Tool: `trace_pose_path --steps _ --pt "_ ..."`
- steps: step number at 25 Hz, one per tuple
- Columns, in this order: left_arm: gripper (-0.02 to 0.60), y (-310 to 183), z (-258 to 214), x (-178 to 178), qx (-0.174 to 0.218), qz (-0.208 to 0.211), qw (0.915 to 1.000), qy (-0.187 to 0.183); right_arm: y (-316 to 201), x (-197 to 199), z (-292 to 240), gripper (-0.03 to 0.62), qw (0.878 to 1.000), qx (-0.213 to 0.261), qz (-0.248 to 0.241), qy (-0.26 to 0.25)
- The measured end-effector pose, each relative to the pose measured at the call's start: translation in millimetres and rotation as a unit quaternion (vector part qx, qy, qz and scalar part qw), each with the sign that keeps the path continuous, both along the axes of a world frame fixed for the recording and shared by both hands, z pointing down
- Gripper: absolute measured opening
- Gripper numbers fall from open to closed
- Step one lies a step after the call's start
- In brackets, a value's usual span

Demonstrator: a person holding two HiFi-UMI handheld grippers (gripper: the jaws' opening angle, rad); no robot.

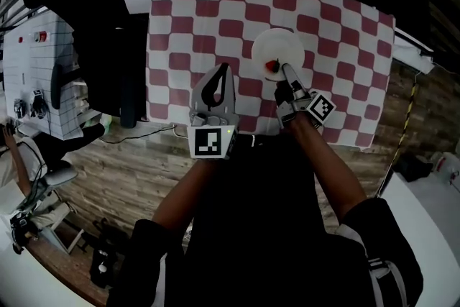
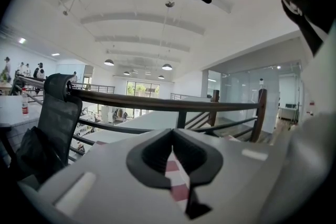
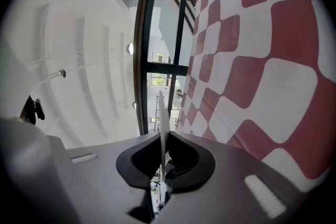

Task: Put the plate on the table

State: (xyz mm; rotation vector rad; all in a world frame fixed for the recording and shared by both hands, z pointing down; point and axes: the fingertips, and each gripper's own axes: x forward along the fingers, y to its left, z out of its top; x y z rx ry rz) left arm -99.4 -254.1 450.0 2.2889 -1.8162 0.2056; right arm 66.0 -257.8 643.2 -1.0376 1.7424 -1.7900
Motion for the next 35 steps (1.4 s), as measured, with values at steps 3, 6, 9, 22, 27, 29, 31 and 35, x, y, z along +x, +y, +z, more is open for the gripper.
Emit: trace_pose_path --steps 3,6,9,22,27,29,31,35 --pt "0.009 1 8 -1 -0.004 -0.004 1.0 -0.003 -2 2 20 0.015 1.0 -0.001 0.001 -0.008" --pt "0.009 3 18 -2 -0.021 -0.007 0.9997 -0.007 -1 3 35 0.015 1.0 -0.008 -0.001 -0.003" --pt "0.009 2 25 -3 -0.038 -0.008 0.9992 -0.002 -1 3 51 0.015 1.0 -0.015 -0.012 0.014" --pt "0.009 10 47 -16 -0.079 -0.039 0.996 0.014 2 6 91 0.015 0.999 -0.026 -0.033 0.031" --pt "0.009 13 47 -11 -0.074 -0.034 0.9965 0.019 6 6 98 0.015 0.997 -0.067 -0.028 0.039" --pt "0.009 16 47 -10 -0.08 -0.037 0.996 0.018 7 7 99 0.015 0.996 -0.08 -0.024 0.04" --pt "0.009 16 46 -9 -0.076 -0.036 0.9963 0.018 8 6 99 0.015 0.995 -0.097 -0.018 0.03" --pt "0.009 19 48 -10 -0.083 -0.039 0.9957 0.013 6 2 97 0.016 0.994 -0.108 -0.005 0.009"
